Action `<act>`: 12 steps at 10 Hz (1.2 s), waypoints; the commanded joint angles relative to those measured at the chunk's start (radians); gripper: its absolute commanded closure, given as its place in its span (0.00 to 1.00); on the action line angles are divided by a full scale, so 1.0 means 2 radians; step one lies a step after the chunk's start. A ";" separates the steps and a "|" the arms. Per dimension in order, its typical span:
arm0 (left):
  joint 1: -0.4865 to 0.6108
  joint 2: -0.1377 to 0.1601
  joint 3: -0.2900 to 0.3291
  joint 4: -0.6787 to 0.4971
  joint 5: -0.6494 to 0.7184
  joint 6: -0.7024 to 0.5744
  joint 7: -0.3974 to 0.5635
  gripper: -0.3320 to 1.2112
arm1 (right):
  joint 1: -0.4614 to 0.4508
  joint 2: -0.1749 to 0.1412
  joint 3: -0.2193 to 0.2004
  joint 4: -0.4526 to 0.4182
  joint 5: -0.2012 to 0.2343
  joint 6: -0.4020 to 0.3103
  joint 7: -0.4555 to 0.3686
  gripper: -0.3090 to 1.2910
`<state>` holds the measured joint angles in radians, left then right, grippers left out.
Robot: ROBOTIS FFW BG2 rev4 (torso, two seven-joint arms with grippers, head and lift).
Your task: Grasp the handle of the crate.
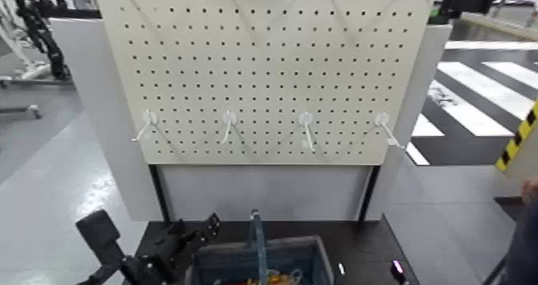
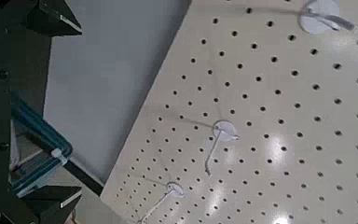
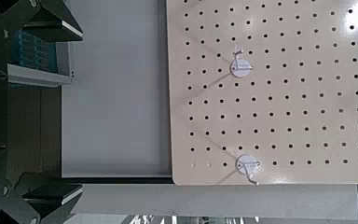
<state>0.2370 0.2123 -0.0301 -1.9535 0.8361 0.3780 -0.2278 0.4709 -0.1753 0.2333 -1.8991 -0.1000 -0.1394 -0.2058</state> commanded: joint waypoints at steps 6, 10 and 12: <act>-0.082 0.030 0.001 0.100 0.241 0.260 -0.030 0.28 | 0.001 0.001 0.001 -0.002 0.000 0.002 0.000 0.29; -0.138 0.031 -0.028 0.161 0.270 0.293 -0.070 0.28 | 0.000 0.003 0.003 0.001 -0.001 0.000 0.001 0.29; -0.162 0.032 -0.047 0.197 0.285 0.299 -0.092 0.28 | 0.000 0.003 0.004 0.001 -0.001 -0.001 0.000 0.29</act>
<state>-0.0735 0.2745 -0.1126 -1.5807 1.3931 0.9731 -0.4096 0.4710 -0.1702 0.2396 -1.8976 -0.1024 -0.1411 -0.2054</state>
